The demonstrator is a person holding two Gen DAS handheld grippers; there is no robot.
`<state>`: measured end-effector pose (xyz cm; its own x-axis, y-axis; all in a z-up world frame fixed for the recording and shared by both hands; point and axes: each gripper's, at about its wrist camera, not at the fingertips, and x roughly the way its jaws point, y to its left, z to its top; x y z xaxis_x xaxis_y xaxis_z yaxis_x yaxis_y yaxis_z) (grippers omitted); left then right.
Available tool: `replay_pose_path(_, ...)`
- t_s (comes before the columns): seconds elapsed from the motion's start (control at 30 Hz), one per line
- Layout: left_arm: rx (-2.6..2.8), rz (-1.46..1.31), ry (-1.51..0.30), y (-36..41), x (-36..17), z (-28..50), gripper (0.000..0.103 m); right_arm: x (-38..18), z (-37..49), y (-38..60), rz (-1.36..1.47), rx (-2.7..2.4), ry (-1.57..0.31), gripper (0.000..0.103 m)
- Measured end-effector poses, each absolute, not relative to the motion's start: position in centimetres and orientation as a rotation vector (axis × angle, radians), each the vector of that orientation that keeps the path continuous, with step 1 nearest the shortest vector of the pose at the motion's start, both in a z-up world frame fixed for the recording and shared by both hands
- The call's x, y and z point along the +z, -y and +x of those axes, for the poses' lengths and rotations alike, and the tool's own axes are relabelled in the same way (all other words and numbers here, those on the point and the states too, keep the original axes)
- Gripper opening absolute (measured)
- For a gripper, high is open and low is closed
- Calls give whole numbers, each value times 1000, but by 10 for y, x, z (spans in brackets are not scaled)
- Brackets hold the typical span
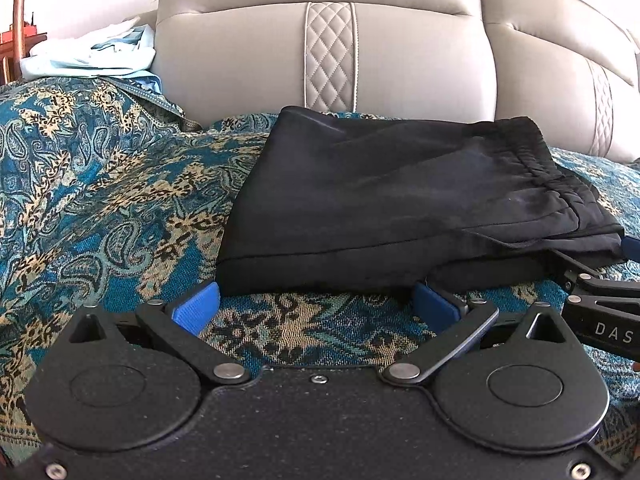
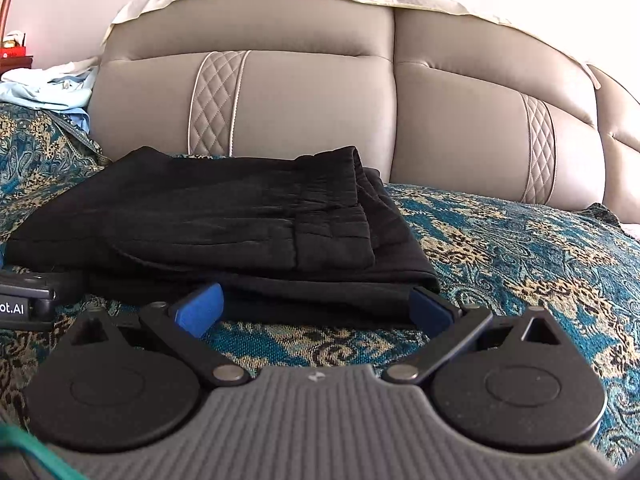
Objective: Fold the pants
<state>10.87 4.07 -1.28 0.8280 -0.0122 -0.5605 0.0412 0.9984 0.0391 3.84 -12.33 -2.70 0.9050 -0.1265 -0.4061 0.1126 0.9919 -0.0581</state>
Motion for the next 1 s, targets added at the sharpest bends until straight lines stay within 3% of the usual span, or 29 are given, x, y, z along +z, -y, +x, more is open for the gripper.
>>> replay_pose_path(1.0,-25,45,-590,-41,-13,108,103,-28,39,122,-33,-113,-426,103)
